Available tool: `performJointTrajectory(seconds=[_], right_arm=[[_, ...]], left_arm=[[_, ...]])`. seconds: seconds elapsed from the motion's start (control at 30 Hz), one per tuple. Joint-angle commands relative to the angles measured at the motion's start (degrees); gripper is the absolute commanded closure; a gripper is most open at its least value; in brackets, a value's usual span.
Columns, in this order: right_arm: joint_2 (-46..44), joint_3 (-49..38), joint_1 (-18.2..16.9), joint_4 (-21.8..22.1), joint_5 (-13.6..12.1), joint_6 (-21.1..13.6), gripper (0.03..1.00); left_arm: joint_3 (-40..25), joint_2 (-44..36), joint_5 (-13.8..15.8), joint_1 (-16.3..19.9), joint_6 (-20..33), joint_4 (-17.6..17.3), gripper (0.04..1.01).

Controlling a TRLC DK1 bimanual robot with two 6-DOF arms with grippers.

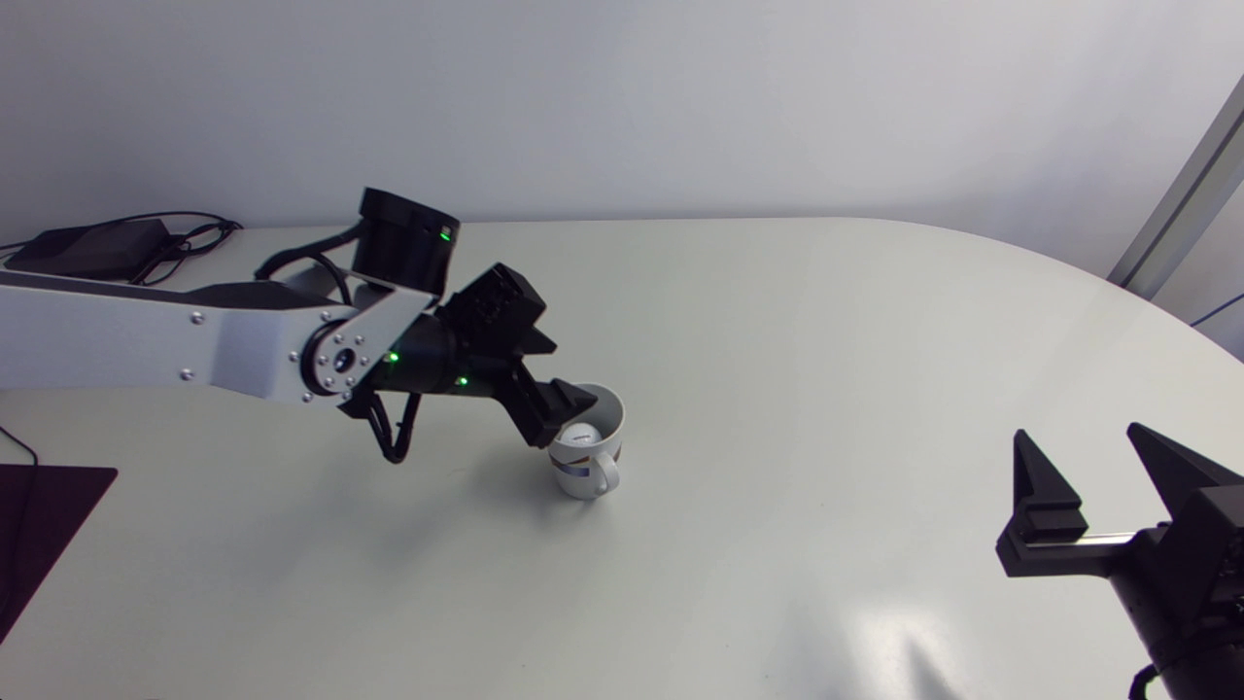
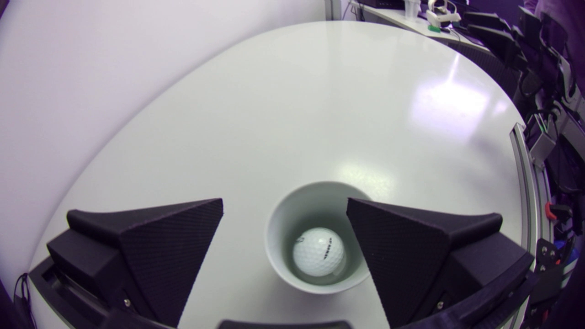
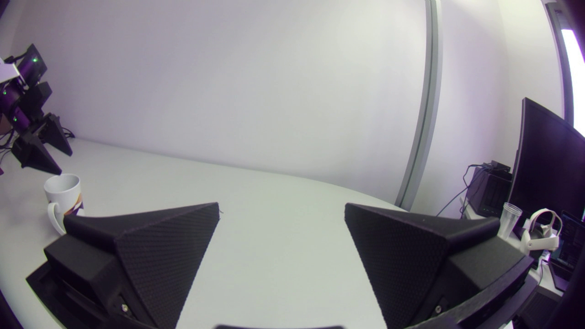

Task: Pick up the white golf ball from the table and place it into the cup.

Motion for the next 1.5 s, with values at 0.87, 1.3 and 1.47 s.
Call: performJointTrajectory(seconds=[0.87, 1.3, 1.47], right_arm=[[-0.32, -2.59, 0.4, -0.23, -0.47, 0.18, 0.07], [-0.23, -2.59, 1.1, -0.32, -0.47, 0.18, 0.07], [-0.23, -2.59, 1.19, -0.32, -0.47, 0.18, 0.07]], left_arm=[[-17.8, -31.84, -20.94, 11.33, -10.61, 2.47, 0.052], [-30.28, -42.56, -23.49, 16.16, -11.67, 6.16, 0.052], [-35.03, -47.39, -23.49, 17.04, -11.58, 7.13, 0.052]])
